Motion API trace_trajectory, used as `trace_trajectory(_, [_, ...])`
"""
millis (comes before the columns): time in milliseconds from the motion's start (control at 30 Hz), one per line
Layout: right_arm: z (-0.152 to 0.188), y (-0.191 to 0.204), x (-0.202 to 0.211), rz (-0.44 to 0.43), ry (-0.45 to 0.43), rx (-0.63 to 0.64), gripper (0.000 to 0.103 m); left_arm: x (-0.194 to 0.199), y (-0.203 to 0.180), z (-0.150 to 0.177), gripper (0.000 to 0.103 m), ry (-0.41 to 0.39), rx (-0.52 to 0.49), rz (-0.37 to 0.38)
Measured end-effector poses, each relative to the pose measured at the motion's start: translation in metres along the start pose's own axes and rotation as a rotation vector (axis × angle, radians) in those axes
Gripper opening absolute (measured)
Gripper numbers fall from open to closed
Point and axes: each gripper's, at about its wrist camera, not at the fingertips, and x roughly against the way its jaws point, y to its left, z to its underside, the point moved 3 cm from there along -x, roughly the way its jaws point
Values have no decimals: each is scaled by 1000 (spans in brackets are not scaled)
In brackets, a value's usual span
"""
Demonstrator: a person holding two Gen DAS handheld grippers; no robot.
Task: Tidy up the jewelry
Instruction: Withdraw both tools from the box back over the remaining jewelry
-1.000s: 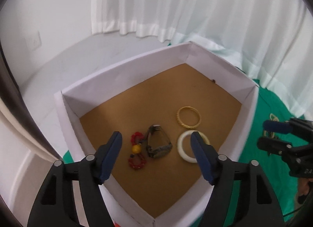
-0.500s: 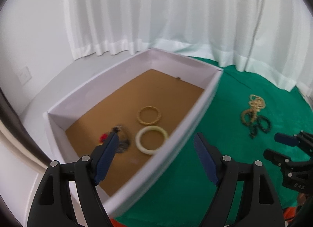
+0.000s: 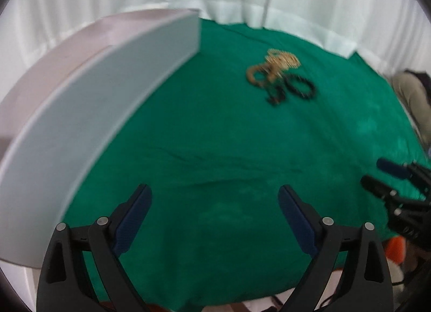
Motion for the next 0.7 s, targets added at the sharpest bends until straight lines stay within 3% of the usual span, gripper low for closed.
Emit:
trace_trajectory(200, [16,-24,-7,22,8,-74,55,-29,-17,8,95,60,-33,13])
trace_trajectory(700, [28,-34,-26,19,51,-96,59,-38,-25,14,103,66,-73,-20])
